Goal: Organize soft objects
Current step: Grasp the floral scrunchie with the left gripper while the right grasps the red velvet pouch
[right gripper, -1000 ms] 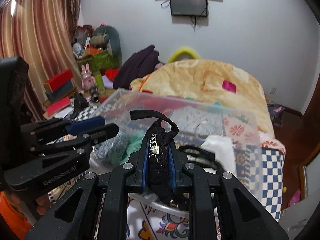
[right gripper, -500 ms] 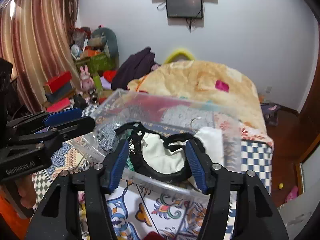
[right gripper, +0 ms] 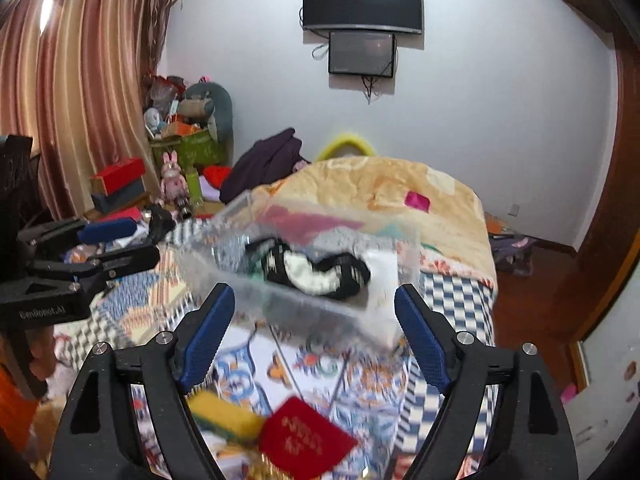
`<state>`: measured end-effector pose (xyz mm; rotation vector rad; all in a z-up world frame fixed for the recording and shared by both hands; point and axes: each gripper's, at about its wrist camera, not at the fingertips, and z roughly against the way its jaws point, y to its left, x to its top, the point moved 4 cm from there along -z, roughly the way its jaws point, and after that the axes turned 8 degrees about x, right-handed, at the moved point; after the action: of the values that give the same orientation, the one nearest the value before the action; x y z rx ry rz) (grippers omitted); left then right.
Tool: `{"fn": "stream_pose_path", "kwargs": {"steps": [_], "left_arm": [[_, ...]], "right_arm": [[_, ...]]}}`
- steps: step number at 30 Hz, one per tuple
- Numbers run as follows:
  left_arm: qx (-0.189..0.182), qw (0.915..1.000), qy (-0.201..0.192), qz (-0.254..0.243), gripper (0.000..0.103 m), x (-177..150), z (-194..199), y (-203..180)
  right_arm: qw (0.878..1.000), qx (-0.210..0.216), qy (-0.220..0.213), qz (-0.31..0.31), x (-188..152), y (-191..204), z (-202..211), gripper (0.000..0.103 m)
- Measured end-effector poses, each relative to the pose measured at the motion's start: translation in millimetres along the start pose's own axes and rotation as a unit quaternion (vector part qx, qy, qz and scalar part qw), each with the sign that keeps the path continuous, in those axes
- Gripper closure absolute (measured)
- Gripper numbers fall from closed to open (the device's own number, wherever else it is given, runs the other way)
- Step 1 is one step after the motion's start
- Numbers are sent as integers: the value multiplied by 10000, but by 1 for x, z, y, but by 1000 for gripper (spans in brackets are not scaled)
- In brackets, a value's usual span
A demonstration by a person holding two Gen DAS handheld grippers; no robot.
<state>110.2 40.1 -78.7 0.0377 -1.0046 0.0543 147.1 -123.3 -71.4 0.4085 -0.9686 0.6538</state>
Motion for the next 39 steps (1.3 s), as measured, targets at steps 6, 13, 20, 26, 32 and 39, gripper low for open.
{"fn": "stream_pose_path", "kwargs": {"steps": [6, 13, 20, 26, 32, 39], "left_arm": [[-43, 9991, 411, -69, 38, -37, -6, -5], [36, 9956, 936, -41, 38, -81, -22, -1], [43, 9925, 1197, 240, 43, -103, -32, 9], [-133, 9916, 1215, 427, 63, -108, -35, 12], [-157, 9914, 1217, 445, 81, -107, -34, 11], [-47, 9940, 1038, 355, 94, -101, -27, 8]], "right_arm": [[9988, 3, 447, -213, -39, -3, -10, 23], [9932, 57, 960, -661, -79, -14, -23, 23], [9879, 201, 1217, -945, -111, -9, -26, 23], [9890, 249, 1206, -824, -117, -1, -26, 31], [9913, 250, 1115, -659, -116, 4, -25, 62], [9909, 273, 1024, -833, -112, -4, -21, 84]]}}
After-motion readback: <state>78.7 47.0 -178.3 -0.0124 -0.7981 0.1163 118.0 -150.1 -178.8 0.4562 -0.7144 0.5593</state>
